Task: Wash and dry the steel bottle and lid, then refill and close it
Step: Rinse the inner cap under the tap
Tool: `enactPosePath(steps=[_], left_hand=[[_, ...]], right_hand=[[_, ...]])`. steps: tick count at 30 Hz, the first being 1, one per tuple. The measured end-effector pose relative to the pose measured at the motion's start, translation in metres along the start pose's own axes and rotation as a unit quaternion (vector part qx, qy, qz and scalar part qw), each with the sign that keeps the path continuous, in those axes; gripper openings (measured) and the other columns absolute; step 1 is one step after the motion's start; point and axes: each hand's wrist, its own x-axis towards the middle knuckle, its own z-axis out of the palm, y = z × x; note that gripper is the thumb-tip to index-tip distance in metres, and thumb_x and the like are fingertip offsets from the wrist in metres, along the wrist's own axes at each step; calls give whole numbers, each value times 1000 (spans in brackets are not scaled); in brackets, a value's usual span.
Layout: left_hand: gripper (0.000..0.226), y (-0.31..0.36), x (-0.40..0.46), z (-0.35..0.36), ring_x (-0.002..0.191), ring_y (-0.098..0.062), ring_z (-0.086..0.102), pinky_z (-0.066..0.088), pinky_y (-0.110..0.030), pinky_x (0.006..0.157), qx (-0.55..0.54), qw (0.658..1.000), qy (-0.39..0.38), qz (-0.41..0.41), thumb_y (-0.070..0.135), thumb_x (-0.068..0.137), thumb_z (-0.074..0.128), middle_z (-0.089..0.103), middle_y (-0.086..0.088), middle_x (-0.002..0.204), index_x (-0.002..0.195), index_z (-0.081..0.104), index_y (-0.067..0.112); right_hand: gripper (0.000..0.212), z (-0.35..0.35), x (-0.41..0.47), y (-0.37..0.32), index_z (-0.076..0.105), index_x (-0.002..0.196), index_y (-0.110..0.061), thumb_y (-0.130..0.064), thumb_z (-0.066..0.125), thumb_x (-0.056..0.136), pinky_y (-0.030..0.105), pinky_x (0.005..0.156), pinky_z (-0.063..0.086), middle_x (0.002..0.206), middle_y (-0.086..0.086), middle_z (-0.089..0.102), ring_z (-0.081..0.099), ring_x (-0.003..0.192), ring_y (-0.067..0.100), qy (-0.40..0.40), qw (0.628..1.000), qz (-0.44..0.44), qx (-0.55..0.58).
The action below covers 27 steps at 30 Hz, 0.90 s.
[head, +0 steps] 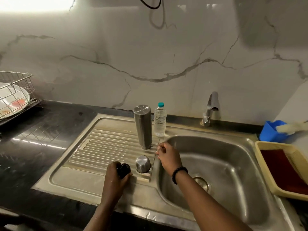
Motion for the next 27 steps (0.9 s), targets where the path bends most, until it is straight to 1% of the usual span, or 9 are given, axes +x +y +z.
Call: enactPosePath(steps=[3, 9, 11, 17, 19, 21, 22, 24, 27], left_hand=[[45, -4, 0, 1, 88, -22, 56, 41, -29, 71, -9, 1000, -10, -26, 11, 74, 86, 56, -2, 96, 103, 53, 16], [60, -5, 10, 4, 93, -19, 52, 46, -36, 79, 40, 999, -29, -15, 38, 70, 89, 56, -2, 102, 112, 56, 11], [61, -5, 12, 2, 94, -19, 53, 47, -36, 79, 35, 999, -27, -24, 40, 70, 88, 56, -1, 103, 113, 56, 12], [48, -5, 11, -2, 93, -22, 57, 44, -25, 72, 19, 999, -49, -7, 15, 75, 86, 56, -1, 105, 110, 53, 14], [58, -2, 13, -4, 99, -18, 55, 46, -25, 81, 7, 998, -58, -16, 8, 75, 84, 52, -2, 115, 123, 52, 13], [68, 1, 16, -5, 106, -16, 52, 48, -30, 94, -4, 997, -69, -32, 5, 77, 82, 46, -2, 123, 136, 49, 14], [69, 2, 17, -5, 108, -17, 51, 47, -31, 97, -3, 997, -72, -35, 5, 78, 82, 44, -4, 125, 138, 50, 14], [63, 3, 19, -2, 109, -22, 53, 45, -28, 95, 8, 997, -74, -35, 3, 78, 81, 45, -9, 126, 135, 54, 11], [60, 4, 24, 3, 110, -28, 54, 44, -28, 93, 8, 996, -72, -51, 2, 76, 83, 46, -14, 126, 130, 57, 7]], right_hand=[[12, -1, -4, 5, 61, 88, -24, -23, 52, 96, 41, 84, 56, 89, -1, 70, 66, 84, 18, 8, 1000, 9, -12], [14, -9, -9, 7, 59, 89, -29, -21, 51, 97, 37, 85, 56, 91, -3, 70, 66, 85, 15, 4, 1000, 20, -14], [17, -12, -8, 7, 58, 86, -31, -21, 51, 97, 37, 85, 56, 90, -4, 70, 66, 85, 14, 3, 1000, 24, -13], [16, -16, -3, 9, 60, 86, -32, -25, 50, 97, 38, 80, 57, 89, -5, 70, 66, 84, 16, -9, 999, 31, -12], [15, -17, -1, 8, 60, 87, -31, -25, 50, 98, 35, 77, 56, 89, -5, 69, 66, 82, 15, -15, 999, 34, -7], [14, -17, -1, 8, 60, 90, -27, -23, 49, 98, 30, 74, 54, 90, -3, 69, 66, 80, 14, -21, 999, 37, -4], [14, -18, 0, 8, 61, 92, -25, -23, 49, 99, 29, 74, 54, 90, -3, 69, 65, 80, 14, -25, 999, 38, -3], [14, -19, 0, 8, 63, 96, -22, -22, 49, 99, 26, 72, 54, 91, -2, 68, 65, 80, 14, -29, 999, 37, 0], [16, -20, 1, 10, 64, 101, -17, -20, 49, 99, 16, 62, 46, 94, 1, 69, 62, 75, 9, -34, 999, 38, 0]])
